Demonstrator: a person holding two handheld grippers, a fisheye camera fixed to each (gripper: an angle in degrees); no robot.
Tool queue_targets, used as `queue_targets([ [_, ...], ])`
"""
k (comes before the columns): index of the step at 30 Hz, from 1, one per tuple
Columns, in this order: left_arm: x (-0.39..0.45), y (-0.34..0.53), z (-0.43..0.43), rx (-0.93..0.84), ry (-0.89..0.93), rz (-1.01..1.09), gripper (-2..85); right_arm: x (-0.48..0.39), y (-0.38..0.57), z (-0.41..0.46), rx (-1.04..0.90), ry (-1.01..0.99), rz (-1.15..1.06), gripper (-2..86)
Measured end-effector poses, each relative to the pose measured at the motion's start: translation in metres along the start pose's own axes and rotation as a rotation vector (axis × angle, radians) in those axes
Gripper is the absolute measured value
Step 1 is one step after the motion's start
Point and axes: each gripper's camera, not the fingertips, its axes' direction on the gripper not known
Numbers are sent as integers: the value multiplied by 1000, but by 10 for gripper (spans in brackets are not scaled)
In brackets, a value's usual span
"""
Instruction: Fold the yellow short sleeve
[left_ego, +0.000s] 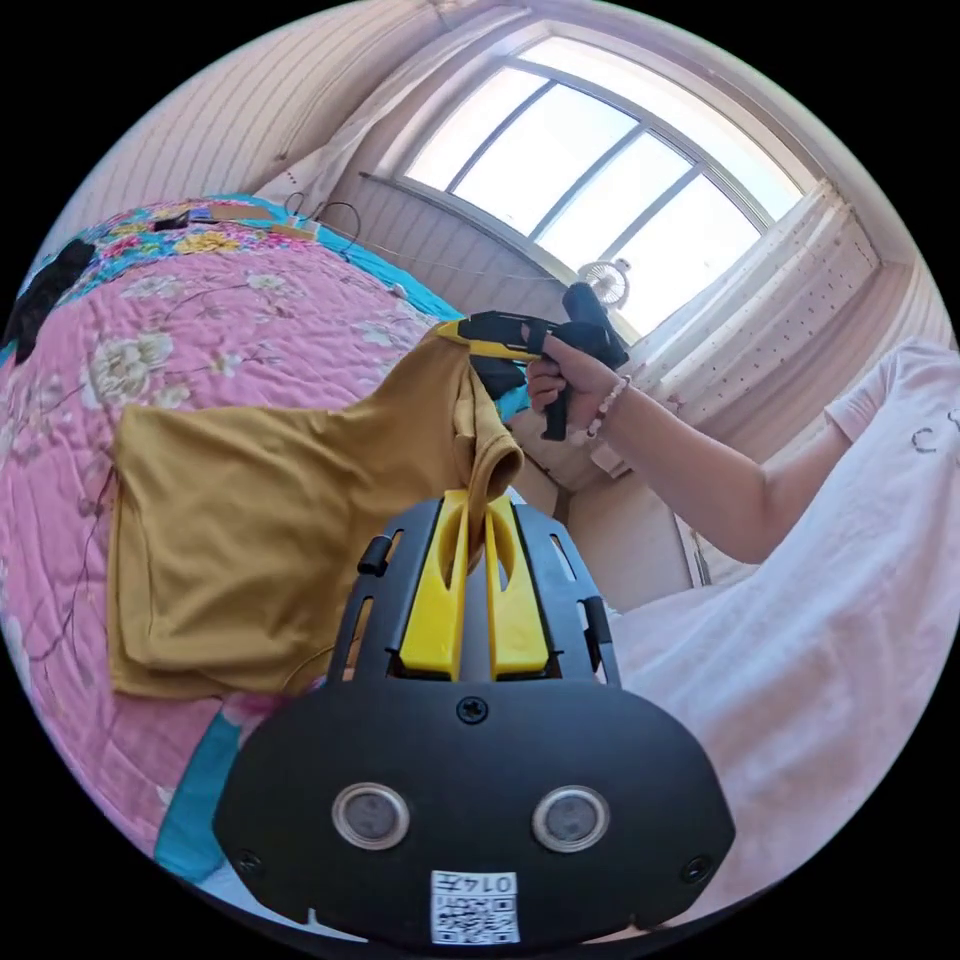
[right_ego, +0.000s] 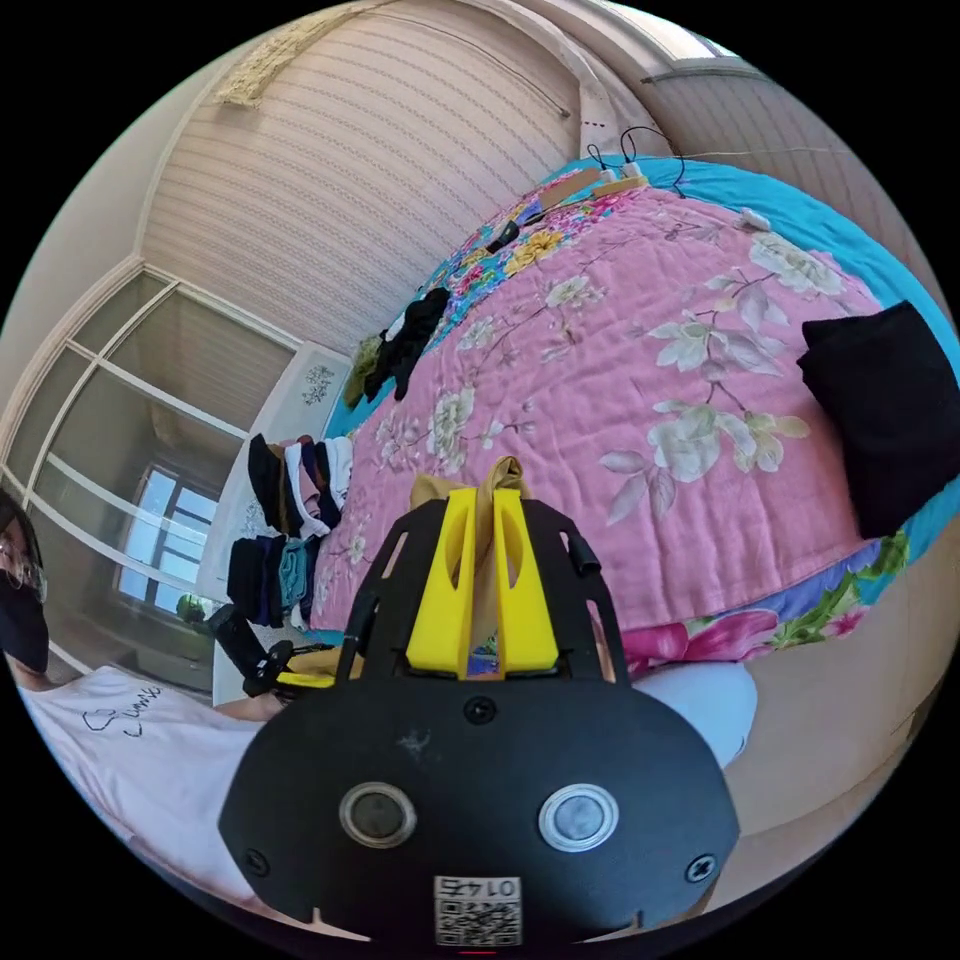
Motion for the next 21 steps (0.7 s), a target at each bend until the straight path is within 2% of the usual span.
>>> queue_targets([
  [4,-39,29,-52,112,-118,-155,-6,-66,-29,81,-102,-58,-103,21],
  [7,-67,51,-82,169,-215,-271,-5,-116,-41,153,-217,12,-193,25],
  [12,-120,88,-108,147,-390,-514,-4,-155,-38,241,-292,94,-240,31],
  [15,-141,108,-120,137,-348,-603,1,-163,-27,252,-301,116,-301,34],
  [21,-158,125,-141,167,-293,-644,16,-159,-5,265,-343,210,-417,51],
])
